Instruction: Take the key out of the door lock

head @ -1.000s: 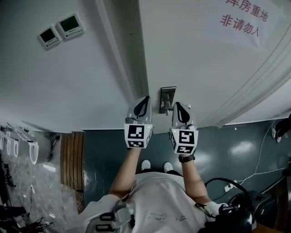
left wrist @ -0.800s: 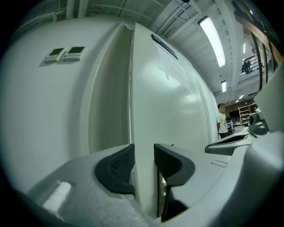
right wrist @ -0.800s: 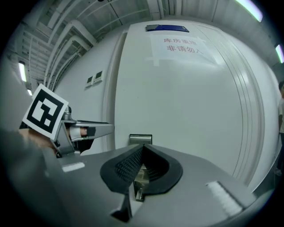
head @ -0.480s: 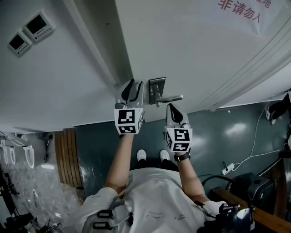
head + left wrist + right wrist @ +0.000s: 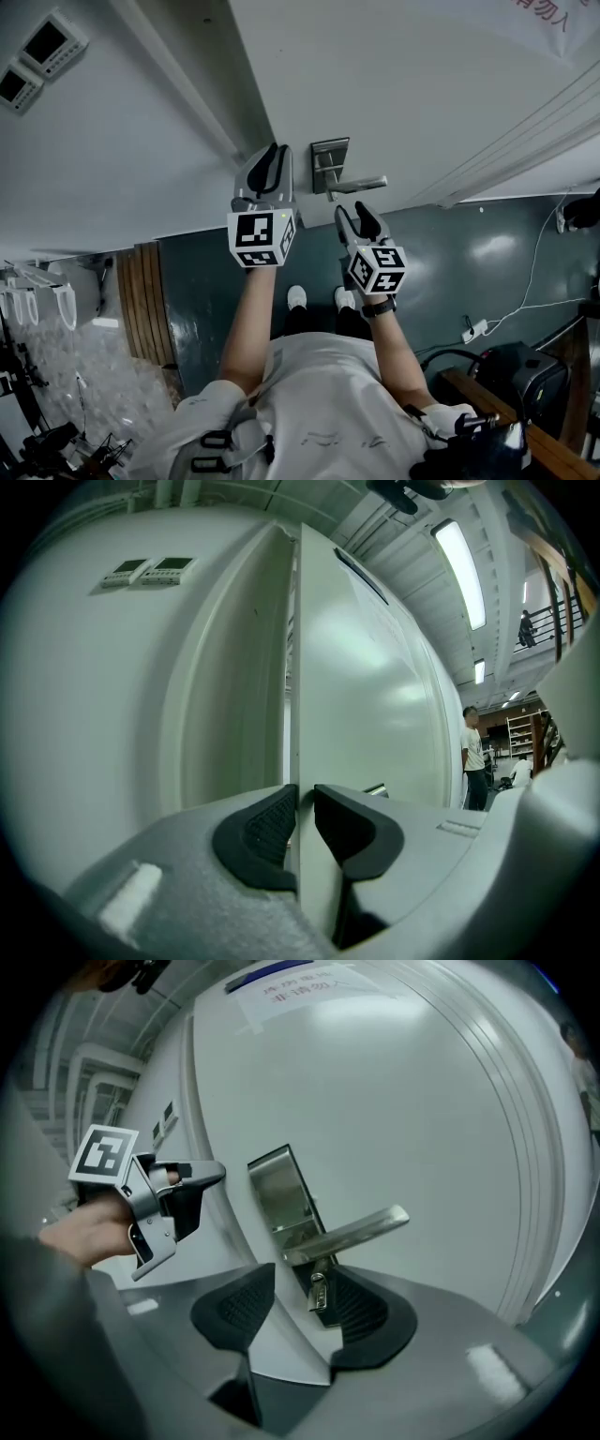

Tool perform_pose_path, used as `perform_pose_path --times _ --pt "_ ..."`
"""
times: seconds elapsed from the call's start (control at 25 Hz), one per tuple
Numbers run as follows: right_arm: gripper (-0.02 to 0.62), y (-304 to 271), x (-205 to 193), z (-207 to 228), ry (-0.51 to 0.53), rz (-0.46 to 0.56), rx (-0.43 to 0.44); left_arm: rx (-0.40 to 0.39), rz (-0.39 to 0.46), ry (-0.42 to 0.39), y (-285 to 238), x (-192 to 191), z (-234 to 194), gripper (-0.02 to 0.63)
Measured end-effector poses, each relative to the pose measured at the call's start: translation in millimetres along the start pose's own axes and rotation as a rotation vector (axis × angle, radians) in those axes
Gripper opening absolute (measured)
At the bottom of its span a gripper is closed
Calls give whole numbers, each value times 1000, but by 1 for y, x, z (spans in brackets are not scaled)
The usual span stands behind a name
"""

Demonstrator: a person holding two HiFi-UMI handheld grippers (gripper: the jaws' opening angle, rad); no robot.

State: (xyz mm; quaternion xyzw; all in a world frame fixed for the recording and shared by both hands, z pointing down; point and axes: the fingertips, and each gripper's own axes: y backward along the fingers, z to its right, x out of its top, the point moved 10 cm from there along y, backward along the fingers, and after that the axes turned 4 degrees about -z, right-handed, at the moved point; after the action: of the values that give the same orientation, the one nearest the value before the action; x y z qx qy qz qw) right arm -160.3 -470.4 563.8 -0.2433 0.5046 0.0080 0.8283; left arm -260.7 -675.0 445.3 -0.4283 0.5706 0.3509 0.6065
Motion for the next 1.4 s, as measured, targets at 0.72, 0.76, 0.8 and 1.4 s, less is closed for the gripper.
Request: perform_pose_path --times 0.72,0.76,0.8,1.4 --pt "28 -79 -73 34 -1067 149 258 -33 -11 16 -2 1 -2 66" --pt "29 -79 -75 34 -1093 163 273 -34 -10 22 -2 1 -3 66" --pt "29 -80 -75 34 -1108 170 279 -36 -9 30 -2 1 -3 66" --pt "23 -47 -103 26 -1226 200 278 -66 -29 81 -3 -1 -9 75"
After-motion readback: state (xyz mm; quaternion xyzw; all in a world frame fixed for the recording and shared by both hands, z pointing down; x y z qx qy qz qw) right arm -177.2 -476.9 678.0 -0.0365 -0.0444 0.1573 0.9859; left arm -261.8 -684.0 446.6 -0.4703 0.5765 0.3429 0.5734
